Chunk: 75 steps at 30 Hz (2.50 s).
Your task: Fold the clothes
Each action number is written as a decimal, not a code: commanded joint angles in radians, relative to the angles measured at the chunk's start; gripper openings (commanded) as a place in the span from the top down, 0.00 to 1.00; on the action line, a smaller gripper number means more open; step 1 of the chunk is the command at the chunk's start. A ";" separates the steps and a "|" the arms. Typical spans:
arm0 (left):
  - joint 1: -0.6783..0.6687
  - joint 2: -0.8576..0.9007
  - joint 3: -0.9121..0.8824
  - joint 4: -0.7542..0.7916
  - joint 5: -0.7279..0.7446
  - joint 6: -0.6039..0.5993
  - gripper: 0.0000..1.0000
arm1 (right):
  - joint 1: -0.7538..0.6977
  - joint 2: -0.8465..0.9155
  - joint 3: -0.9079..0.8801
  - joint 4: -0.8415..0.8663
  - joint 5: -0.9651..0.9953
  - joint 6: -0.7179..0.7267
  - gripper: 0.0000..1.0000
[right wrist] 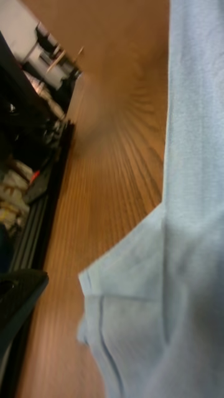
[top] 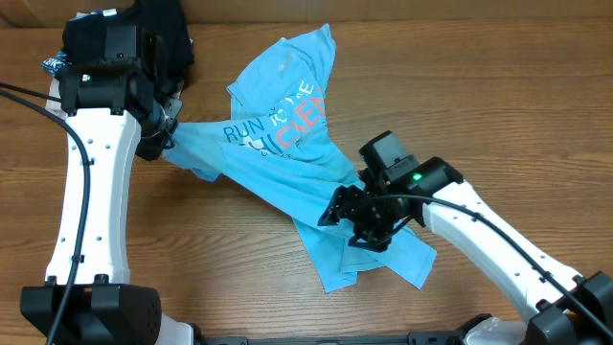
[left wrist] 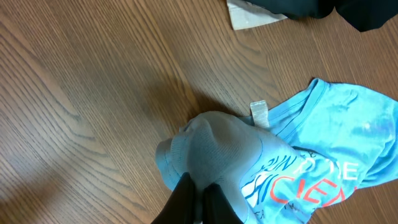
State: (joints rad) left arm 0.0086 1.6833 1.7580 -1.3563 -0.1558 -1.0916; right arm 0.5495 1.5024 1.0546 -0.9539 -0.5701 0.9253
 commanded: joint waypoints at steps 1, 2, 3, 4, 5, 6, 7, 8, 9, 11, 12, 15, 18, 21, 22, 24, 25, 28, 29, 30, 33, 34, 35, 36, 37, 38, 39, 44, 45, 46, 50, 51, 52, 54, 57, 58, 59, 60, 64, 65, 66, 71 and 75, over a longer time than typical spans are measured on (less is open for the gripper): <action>0.005 -0.026 0.027 -0.001 -0.035 0.010 0.95 | 0.038 -0.003 -0.007 0.035 0.043 0.236 0.16; 0.005 -0.029 0.027 -0.001 -0.034 0.010 0.95 | 0.053 -0.003 -0.007 0.048 0.064 0.291 0.13; 0.005 -0.031 0.027 -0.001 -0.031 0.010 0.96 | 0.062 -0.003 -0.007 0.057 0.078 0.318 0.13; 0.005 -0.037 0.027 -0.001 -0.027 0.010 0.96 | 0.076 -0.003 -0.007 0.070 0.100 0.355 0.12; 0.005 -0.041 0.027 -0.002 -0.026 0.006 0.95 | 0.085 -0.003 -0.007 0.080 0.117 0.384 0.11; 0.005 -0.049 0.027 -0.002 -0.026 0.002 0.95 | 0.095 -0.003 -0.007 0.092 0.136 0.415 0.11; 0.005 -0.058 0.027 -0.002 -0.026 -0.003 0.95 | 0.106 -0.003 -0.007 0.102 0.157 0.450 0.11; 0.005 -0.066 0.027 -0.002 -0.026 -0.005 0.96 | 0.114 -0.003 -0.007 0.110 0.174 0.483 0.10; 0.005 -0.074 0.027 -0.002 -0.027 -0.005 0.95 | 0.121 -0.003 -0.007 0.115 0.190 0.513 0.11; 0.005 -0.097 0.027 -0.003 -0.027 -0.005 0.95 | 0.134 -0.003 -0.007 0.114 0.220 0.572 0.10; 0.005 -0.105 0.027 -0.004 -0.027 -0.005 0.95 | 0.139 -0.003 -0.008 0.112 0.234 0.595 0.10; 0.005 -0.136 0.027 -0.006 -0.027 -0.005 0.95 | 0.157 0.000 -0.009 0.106 0.284 0.656 0.09; 0.005 -0.163 0.027 -0.012 -0.027 -0.006 0.95 | 0.171 0.018 -0.010 0.121 0.322 0.730 0.04; 0.005 -0.175 0.027 -0.018 -0.027 -0.009 0.95 | 0.182 0.052 -0.010 0.175 0.315 0.760 0.02; 0.005 -0.175 0.027 -0.020 -0.026 -0.009 0.95 | 0.188 0.065 -0.010 0.195 0.308 0.767 0.02; 0.005 -0.176 0.027 -0.028 -0.027 -0.009 0.95 | 0.204 0.094 -0.010 0.224 0.299 0.816 0.00; 0.005 -0.176 0.027 -0.032 -0.027 -0.008 0.94 | 0.214 0.107 -0.010 0.234 0.295 0.842 0.00; 0.005 -0.176 0.027 -0.044 -0.027 -0.008 0.95 | 0.239 0.142 -0.010 0.253 0.293 0.907 0.00; 0.005 -0.176 0.027 -0.048 -0.027 -0.008 0.95 | 0.243 0.145 -0.010 0.254 0.297 0.912 0.00; 0.005 -0.176 0.027 -0.051 -0.027 -0.008 0.94 | 0.247 0.148 -0.010 0.254 0.304 0.912 0.00; 0.005 -0.176 0.027 -0.053 -0.031 -0.008 0.94 | 0.247 0.149 -0.010 0.254 0.354 0.912 0.00; 0.005 -0.176 0.027 -0.054 -0.031 -0.008 0.94 | 0.247 0.149 -0.010 0.254 0.378 0.921 0.00; 0.005 -0.176 0.027 -0.055 -0.030 -0.008 0.94 | 0.247 0.150 -0.010 0.254 0.396 0.936 0.00; 0.005 -0.176 0.027 -0.055 -0.029 -0.008 0.94 | 0.247 0.152 -0.010 0.254 0.428 0.970 0.00; 0.005 -0.176 0.027 -0.055 -0.027 -0.008 0.94 | 0.247 0.154 -0.010 0.257 0.439 0.990 0.00; 0.005 -0.176 0.027 -0.055 -0.027 -0.008 0.94 | 0.247 0.160 -0.010 0.265 0.445 1.006 0.00; 0.005 -0.176 0.027 -0.056 -0.027 -0.008 0.94 | 0.247 0.166 -0.010 0.274 0.446 1.014 0.00; 0.005 -0.176 0.027 -0.065 -0.027 -0.008 0.94 | 0.248 0.231 -0.010 0.350 0.439 1.022 0.00; 0.005 -0.176 0.027 -0.068 -0.027 -0.008 0.94 | 0.248 0.248 -0.010 0.363 0.438 1.036 0.00; 0.005 -0.176 0.027 -0.071 -0.027 -0.008 0.94 | 0.248 0.261 -0.010 0.372 0.439 1.044 0.00; 0.005 -0.176 0.027 -0.080 -0.028 -0.007 0.94 | 0.248 0.297 -0.010 0.403 0.443 1.043 0.00; 0.005 -0.176 0.027 -0.080 -0.028 -0.007 0.94 | 0.248 0.299 -0.010 0.402 0.450 1.043 0.00; 0.005 -0.176 0.027 -0.081 -0.028 -0.004 0.94 | 0.248 0.299 -0.010 0.402 0.459 1.043 0.00; 0.005 -0.176 0.027 -0.082 -0.029 -0.004 0.94 | 0.248 0.299 -0.010 0.401 0.484 1.042 0.00; 0.005 -0.176 0.027 -0.084 -0.036 -0.004 0.94 | 0.246 0.299 -0.010 0.378 0.547 1.042 0.14; 0.005 -0.176 0.027 -0.085 -0.037 -0.003 0.93 | 0.246 0.299 -0.010 0.373 0.563 1.038 0.19; 0.005 -0.176 0.027 -0.085 -0.037 0.001 0.93 | 0.245 0.299 -0.010 0.369 0.570 1.038 0.23; 0.005 -0.176 0.027 -0.085 -0.038 0.005 0.94 | 0.244 0.299 -0.010 0.365 0.577 1.038 0.26; 0.005 -0.176 0.027 -0.087 -0.040 0.008 0.94 | 0.226 0.299 -0.010 0.337 0.604 1.030 0.41; 0.005 -0.176 0.027 -0.087 -0.043 0.011 0.94 | 0.217 0.299 -0.010 0.326 0.608 1.017 0.43; 0.005 -0.176 0.027 -0.087 -0.048 0.012 0.94 | 0.209 0.299 -0.010 0.320 0.607 1.003 0.45; 0.005 -0.176 0.027 -0.098 -0.066 0.011 0.94 | 0.139 0.296 -0.006 0.315 0.607 0.866 0.55; 0.005 -0.176 0.027 -0.105 -0.091 0.011 0.94 | 0.074 0.268 0.009 0.312 0.607 0.737 0.57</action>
State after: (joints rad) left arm 0.0086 1.5295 1.7580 -1.4532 -0.1814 -1.0920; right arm 0.6708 1.8046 1.0523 -0.6392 0.0078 1.8042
